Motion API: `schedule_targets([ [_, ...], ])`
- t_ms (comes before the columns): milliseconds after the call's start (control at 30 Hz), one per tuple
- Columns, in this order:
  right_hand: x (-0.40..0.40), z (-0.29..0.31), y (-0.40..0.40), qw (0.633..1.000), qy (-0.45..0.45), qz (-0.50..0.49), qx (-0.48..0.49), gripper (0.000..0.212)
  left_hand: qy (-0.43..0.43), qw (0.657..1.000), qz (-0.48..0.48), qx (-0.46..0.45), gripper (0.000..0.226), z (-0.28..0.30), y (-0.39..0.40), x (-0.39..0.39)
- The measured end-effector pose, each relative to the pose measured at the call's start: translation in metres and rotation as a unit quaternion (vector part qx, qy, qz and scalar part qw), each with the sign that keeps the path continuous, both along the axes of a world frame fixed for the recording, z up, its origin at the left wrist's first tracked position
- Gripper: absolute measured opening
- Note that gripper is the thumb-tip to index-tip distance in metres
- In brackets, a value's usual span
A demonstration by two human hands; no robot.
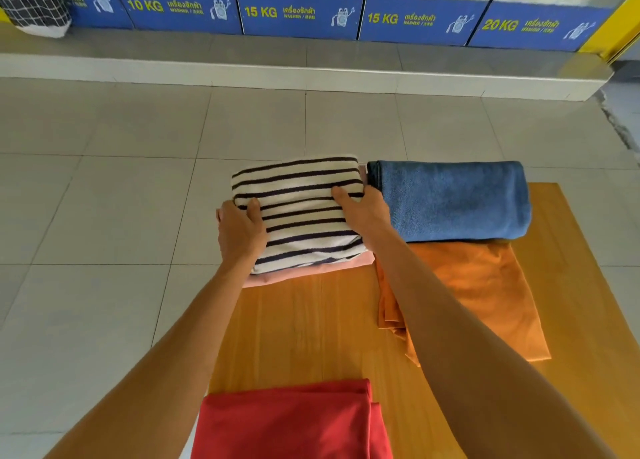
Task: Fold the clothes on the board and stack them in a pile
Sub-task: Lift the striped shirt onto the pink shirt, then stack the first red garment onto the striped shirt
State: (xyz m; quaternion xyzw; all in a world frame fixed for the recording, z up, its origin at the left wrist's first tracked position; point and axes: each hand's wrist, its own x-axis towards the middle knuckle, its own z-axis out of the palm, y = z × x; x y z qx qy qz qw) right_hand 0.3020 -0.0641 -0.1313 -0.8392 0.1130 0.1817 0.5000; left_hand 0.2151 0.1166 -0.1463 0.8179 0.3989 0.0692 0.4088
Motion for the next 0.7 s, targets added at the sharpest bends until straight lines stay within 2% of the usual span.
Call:
schedule_targets([
  [133, -0.002, 0.011, 0.000, 1.000, 0.013, 0.008, -0.020, 0.058, 0.022, 0.999, 0.004, -0.046, 0.050, 0.017, 0.002, -0.003],
  [233, -0.018, 0.025, -0.006, 0.998, -0.012, 0.039, -0.041, 0.050, 0.006, 0.999, -0.010, -0.042, 0.054, 0.038, 0.005, -0.021],
  [367, -0.084, 0.041, -0.027, 0.993, -0.109, 0.042, -0.032, 0.040, 0.004, 0.999, -0.030, -0.009, 0.057, 0.058, -0.007, -0.078],
  [433, -0.130, 0.041, -0.042, 0.990, -0.125, 0.040, -0.052, 0.040, 0.004, 0.999, -0.052, 0.000, 0.053, 0.056, -0.015, -0.119],
  [533, -0.201, 0.028, -0.073, 0.992, -0.097, 0.023, -0.071, 0.038, 0.034, 0.997, -0.071, 0.012, 0.043, 0.041, -0.029, -0.189],
  [600, -0.245, 0.018, -0.096, 0.993, -0.059, 0.004, -0.104, 0.037, 0.051, 0.998, -0.040, 0.010, 0.041, 0.030, -0.039, -0.236],
  [700, -0.298, 0.013, -0.120, 0.990, 0.024, -0.008, -0.139, 0.045, 0.104, 0.995, -0.011, -0.003, 0.051, 0.015, -0.053, -0.295],
])
